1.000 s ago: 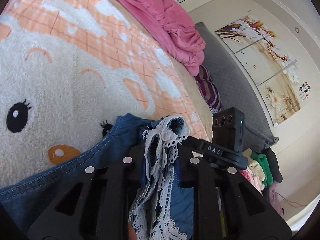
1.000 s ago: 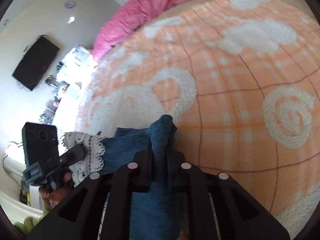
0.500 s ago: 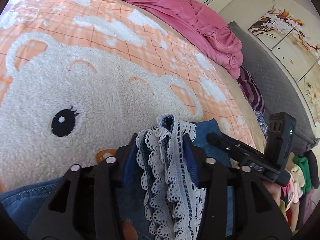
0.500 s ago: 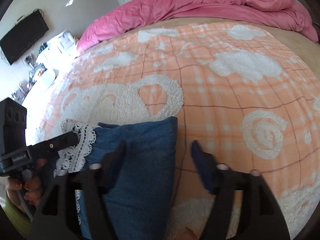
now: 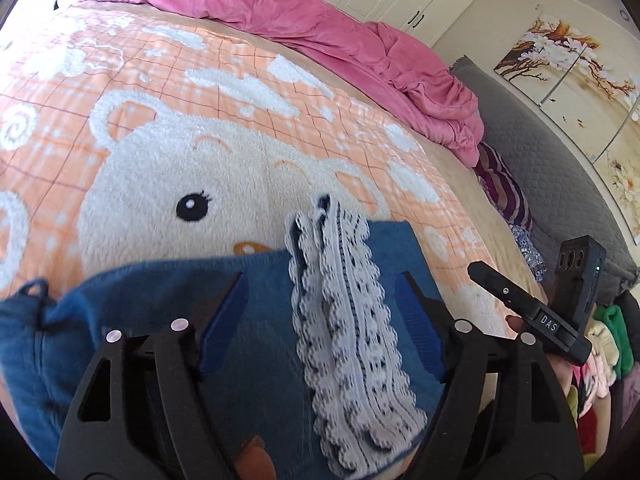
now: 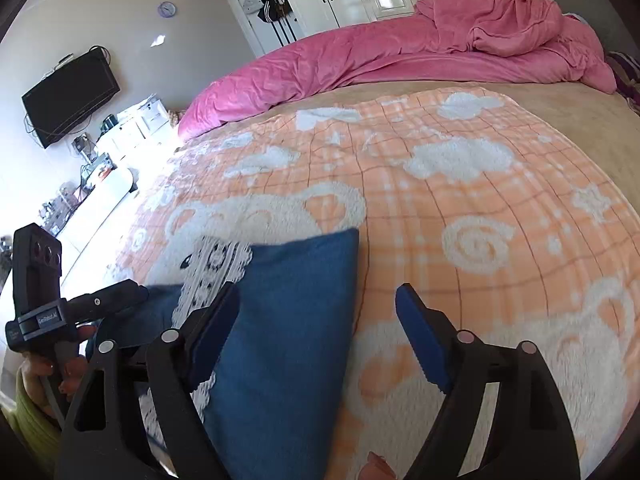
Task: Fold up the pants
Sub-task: 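Lower the lace hem onto the pants and open the left tool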
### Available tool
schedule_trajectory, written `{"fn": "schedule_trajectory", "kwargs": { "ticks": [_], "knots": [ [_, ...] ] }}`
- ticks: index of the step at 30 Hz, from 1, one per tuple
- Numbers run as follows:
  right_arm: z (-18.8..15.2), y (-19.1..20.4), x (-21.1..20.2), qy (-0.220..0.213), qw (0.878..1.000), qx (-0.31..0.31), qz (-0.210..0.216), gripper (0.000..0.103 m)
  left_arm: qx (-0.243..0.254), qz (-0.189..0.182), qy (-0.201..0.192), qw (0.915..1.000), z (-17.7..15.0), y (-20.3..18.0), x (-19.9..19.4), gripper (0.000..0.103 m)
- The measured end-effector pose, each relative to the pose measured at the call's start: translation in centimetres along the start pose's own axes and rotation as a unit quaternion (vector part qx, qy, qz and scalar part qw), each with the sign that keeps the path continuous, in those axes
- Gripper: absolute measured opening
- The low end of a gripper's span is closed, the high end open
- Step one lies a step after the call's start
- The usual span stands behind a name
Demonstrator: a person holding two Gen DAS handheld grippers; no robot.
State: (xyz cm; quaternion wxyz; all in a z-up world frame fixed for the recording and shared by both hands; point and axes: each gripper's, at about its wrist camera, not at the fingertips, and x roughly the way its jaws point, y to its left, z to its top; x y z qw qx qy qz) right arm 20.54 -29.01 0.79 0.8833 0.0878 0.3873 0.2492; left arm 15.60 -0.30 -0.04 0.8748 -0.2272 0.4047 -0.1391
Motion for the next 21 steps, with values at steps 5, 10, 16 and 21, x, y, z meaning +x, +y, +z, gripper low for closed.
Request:
{"fn": "schedule_trajectory", "kwargs": {
  "ticks": [5, 10, 16, 21],
  "knots": [
    [-2.0, 0.3, -1.3, 0.004, 1.0, -0.001, -0.004, 0.08, 0.027, 0.031, -0.007, 0.9991, -1.7, -1.5, -2.2, 0.077],
    [-3.5, 0.8, -2.7, 0.007, 1.0, 0.001, 0.005, 0.081, 0.023, 0.043, -0.002, 0.9988, -3.4, -1.8, -3.8, 0.079],
    [-5.5, 1.5, -3.3, 0.029, 1.0, -0.007, 0.005, 0.081, -0.025, 0.001, 0.043, 0.9988, -6.3, -1.3, -3.6, 0.075],
    [-7.1, 1.5, -3.1, 0.052, 0.999, -0.002, 0.001, 0.081, -0.04, -0.014, 0.079, 0.996, -8.1, -2.3, -2.3, 0.059]
  ]
}}
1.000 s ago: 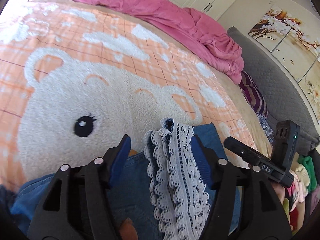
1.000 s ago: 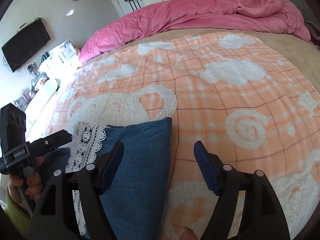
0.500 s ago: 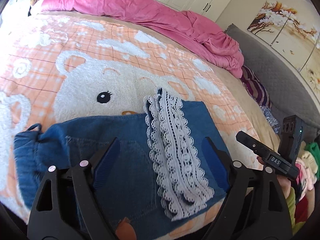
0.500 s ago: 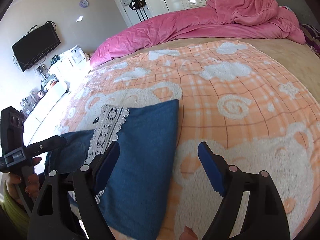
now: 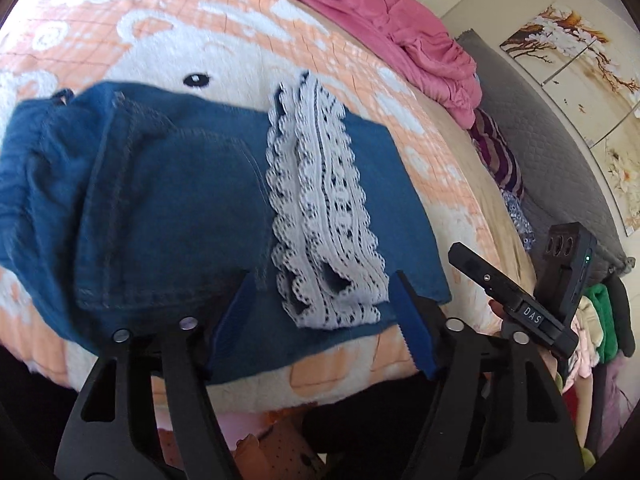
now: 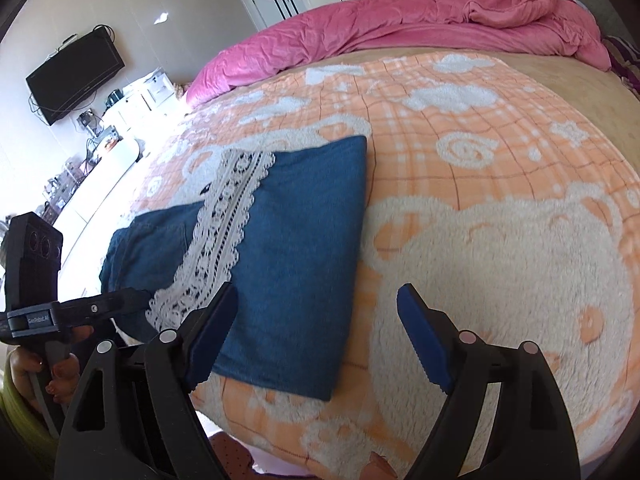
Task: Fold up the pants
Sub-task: 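Lower the lace hem onto the pants and open the left tool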
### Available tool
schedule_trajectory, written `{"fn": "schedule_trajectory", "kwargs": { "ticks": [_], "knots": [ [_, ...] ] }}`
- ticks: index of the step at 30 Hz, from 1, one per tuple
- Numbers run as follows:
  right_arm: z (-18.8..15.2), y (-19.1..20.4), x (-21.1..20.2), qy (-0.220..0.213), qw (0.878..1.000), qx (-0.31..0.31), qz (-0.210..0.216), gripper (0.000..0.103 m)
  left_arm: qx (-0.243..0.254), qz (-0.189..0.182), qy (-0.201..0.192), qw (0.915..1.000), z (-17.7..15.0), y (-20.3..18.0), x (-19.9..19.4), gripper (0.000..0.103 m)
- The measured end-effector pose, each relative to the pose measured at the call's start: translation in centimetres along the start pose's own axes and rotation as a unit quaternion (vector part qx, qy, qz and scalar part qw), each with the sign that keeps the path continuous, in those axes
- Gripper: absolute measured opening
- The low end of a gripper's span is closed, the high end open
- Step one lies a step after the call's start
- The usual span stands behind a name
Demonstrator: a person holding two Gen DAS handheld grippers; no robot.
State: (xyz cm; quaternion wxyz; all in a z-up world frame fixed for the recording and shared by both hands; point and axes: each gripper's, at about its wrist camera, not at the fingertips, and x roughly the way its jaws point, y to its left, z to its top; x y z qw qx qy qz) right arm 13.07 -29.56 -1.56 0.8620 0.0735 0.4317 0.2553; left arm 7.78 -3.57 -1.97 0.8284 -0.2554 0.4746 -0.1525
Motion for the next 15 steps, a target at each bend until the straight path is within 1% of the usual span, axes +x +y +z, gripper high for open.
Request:
{"fn": "schedule_trajectory", "kwargs": {
  "ticks": [1, 5, 6, 7, 9, 10, 11, 12, 14, 15],
  "knots": [
    [-0.2, 0.1, 0.1, 0.003, 1.0, -0.002, -0.001, 0.081, -0.004, -0.002, 0.005, 1.0, -0.1, -0.1, 0.3, 0.058],
    [-0.7, 0.1, 0.8, 0.019, 1.0, -0.004, 0.002, 0.079, -0.007, 0.015, 0.018, 0.9997, -0.6, -0.8, 1.7, 0.058],
    [-0.8, 0.1, 1.1, 0.025, 1.0, -0.004, 0.003, 0.072, -0.011, 0.021, 0.019, 0.9995, -0.6, -0.8, 2.1, 0.058],
    [-1.0, 0.1, 1.6, 0.033, 0.999, -0.004, 0.004, 0.067, -0.017, 0.024, 0.019, 0.9994, -0.6, -0.8, 2.5, 0.058],
    [-1.2, 0.1, 1.9, 0.037, 0.999, -0.01, 0.008, 0.051, -0.019, 0.04, 0.011, 0.999, -0.7, -0.9, 2.9, 0.045],
    [-1.2, 0.1, 1.8, 0.037, 0.999, -0.009, 0.013, 0.045, -0.026, 0.043, 0.007, 0.9987, -0.7, -0.8, 3.0, 0.036],
    [-1.2, 0.1, 1.7, 0.037, 0.999, -0.009, 0.023, 0.031, -0.028, 0.046, 0.005, 0.9985, -0.7, -0.8, 3.2, 0.026],
    [-1.2, 0.1, 1.5, 0.034, 0.999, -0.009, 0.033, 0.021, -0.025, 0.049, 0.004, 0.9985, -0.7, -0.9, 3.4, 0.022],
    [-1.1, 0.4, 0.9, 0.026, 0.999, -0.019, 0.025, 0.02, -0.013, 0.052, 0.005, 0.9985, -1.0, -1.2, 3.4, 0.016],
    [-1.1, 0.6, 0.7, 0.023, 0.999, -0.026, 0.018, 0.02, 0.001, 0.057, 0.005, 0.9983, -1.4, -1.6, 3.1, 0.016]
  ]
}}
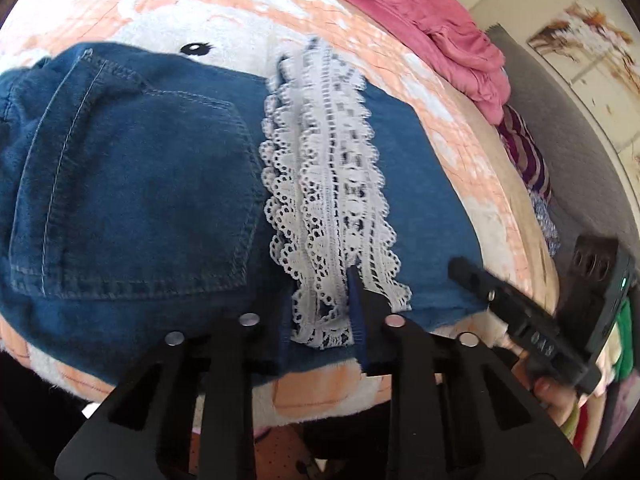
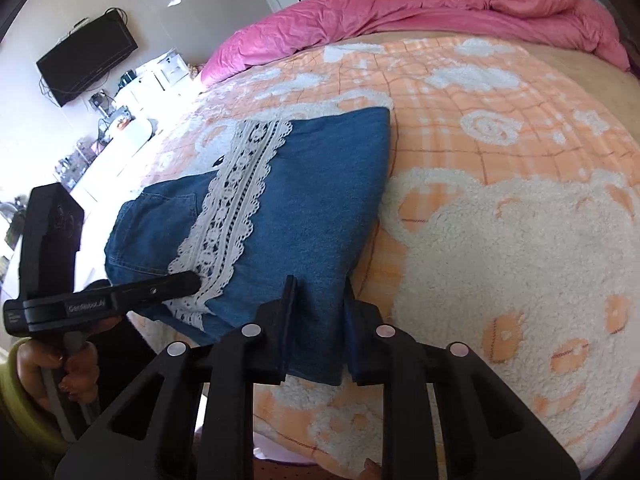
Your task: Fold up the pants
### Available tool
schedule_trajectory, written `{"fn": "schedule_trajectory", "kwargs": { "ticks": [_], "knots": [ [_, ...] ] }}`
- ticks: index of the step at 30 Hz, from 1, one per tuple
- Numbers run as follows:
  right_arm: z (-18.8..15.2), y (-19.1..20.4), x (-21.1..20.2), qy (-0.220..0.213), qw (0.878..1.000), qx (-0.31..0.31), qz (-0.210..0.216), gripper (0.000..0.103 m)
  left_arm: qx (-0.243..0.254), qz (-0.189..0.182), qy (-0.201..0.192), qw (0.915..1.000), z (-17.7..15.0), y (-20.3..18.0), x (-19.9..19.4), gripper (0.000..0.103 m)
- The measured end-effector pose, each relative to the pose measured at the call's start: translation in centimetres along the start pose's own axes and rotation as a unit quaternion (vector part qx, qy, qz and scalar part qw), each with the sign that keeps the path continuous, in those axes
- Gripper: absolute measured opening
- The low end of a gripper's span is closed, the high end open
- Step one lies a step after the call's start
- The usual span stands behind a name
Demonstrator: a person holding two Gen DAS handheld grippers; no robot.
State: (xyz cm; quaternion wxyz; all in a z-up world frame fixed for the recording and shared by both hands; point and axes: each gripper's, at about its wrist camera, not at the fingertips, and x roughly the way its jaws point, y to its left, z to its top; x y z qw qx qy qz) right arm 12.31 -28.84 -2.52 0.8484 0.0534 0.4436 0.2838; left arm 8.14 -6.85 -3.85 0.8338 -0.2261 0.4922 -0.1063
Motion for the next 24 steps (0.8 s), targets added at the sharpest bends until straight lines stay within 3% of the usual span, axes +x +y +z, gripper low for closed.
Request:
{"fn": "schedule_trajectory", "kwargs": {
  "ticks": [8, 11, 12, 17, 24],
  "knots": [
    [-0.7, 0.3, 0.9, 0.027, 0.998, -0.018, -0.046, 0.027, 0.051, 0.038, -0.006, 0.998, -1.0, -0.7, -0.4, 0.019],
    [-0.4, 0.1, 0.0, 0.009, 0.998, -0.015, -0.058, 0.046, 0.067, 0.05, -0.011, 0.9964, -1.2, -1.1, -0.4, 0.021],
    [-0.3, 0.2, -0.5, -0.003, 0.998, -0.016, -0.062, 0.048, 0.072, 0.053, -0.012, 0.9959, -1.3, -1.2, -0.4, 0.021],
    [-0.2, 2.2, -2.2, -0.042, 0.994, -0.067, -0.077, 0.048, 0.073, 0.056, -0.014, 0.9956, -1.3, -1.0, -0.7, 0.025],
    [-1.0, 3.4, 0.5, 0.009, 0.991, -0.1, -0.085, 0.048, 0.069, 0.057, -0.018, 0.9958, -1.3, -0.9, -1.4, 0.031]
  ]
}}
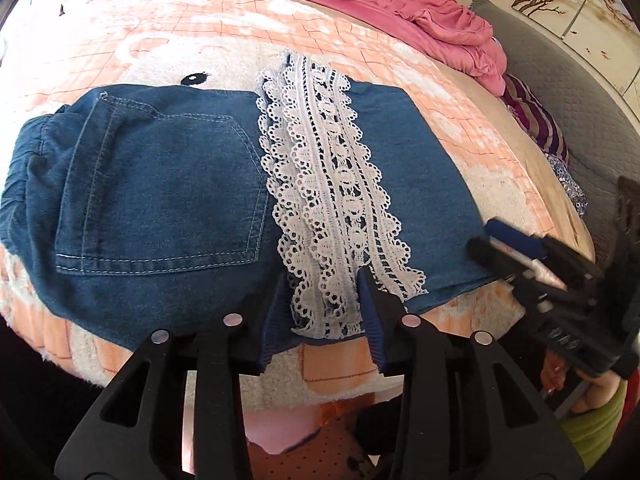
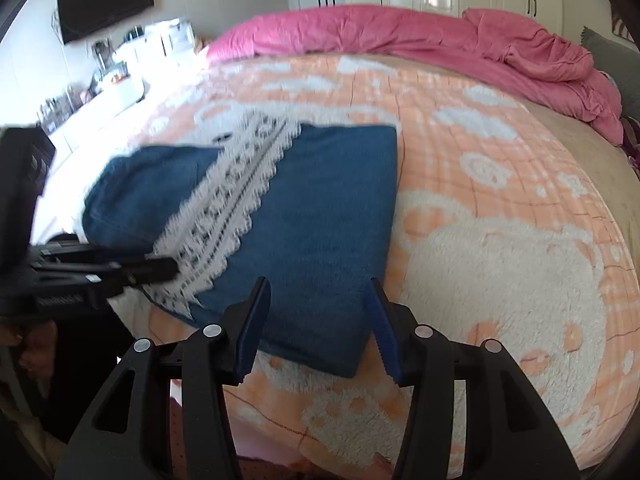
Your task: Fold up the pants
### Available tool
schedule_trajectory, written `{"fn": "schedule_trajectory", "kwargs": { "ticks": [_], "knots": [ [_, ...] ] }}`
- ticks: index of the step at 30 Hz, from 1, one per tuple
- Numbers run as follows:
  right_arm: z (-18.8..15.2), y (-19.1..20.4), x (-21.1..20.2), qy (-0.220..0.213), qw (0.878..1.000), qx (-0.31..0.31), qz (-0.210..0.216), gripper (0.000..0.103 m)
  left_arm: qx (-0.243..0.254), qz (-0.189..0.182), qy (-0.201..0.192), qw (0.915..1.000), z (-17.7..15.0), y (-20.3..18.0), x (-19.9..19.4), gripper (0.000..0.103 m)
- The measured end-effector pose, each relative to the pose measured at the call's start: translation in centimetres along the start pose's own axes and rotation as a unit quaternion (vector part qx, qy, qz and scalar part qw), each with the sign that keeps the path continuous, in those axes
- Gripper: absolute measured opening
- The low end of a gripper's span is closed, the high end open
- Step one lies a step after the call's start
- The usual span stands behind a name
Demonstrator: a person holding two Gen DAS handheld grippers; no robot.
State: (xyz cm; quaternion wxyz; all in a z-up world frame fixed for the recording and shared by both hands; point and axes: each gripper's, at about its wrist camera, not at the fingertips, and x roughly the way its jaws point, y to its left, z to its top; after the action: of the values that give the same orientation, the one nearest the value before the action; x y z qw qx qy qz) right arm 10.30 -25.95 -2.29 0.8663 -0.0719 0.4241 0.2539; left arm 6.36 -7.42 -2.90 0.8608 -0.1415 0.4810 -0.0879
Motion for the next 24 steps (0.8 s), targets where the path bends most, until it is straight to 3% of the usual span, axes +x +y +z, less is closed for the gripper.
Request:
{"fn": "schedule_trajectory", "kwargs": {
  "ticks": [3, 13, 17, 24],
  "knots": [
    [-0.3, 0.2, 1.3, 0.021, 1.0, -0.002, -0.011, 0.049, -0.001, -0.003, -0.002, 1.0, 0.0, 0.2, -0.3, 0.034],
    [-0.6, 0.6, 1.1, 0.014, 1.0, -0.001, -0.024, 0.051, -0.001, -0.005, -0.004, 1.0, 0.0, 0.9, -1.2, 0.041],
    [-0.7, 0.5, -0.1, -0.003, 1.0, 0.014, -0.011, 0.065, 0.002, -0.002, -0.007, 1.0, -0.1, 1.1, -1.7, 0.043],
    [-1.1, 0.0, -1.7, -0.017, 0.999, 0.037, -0.018, 0.069, 0.008, 0.011, -0.02, 0.9997, -0.1, 1.3, -2.8, 0.048]
  ]
}}
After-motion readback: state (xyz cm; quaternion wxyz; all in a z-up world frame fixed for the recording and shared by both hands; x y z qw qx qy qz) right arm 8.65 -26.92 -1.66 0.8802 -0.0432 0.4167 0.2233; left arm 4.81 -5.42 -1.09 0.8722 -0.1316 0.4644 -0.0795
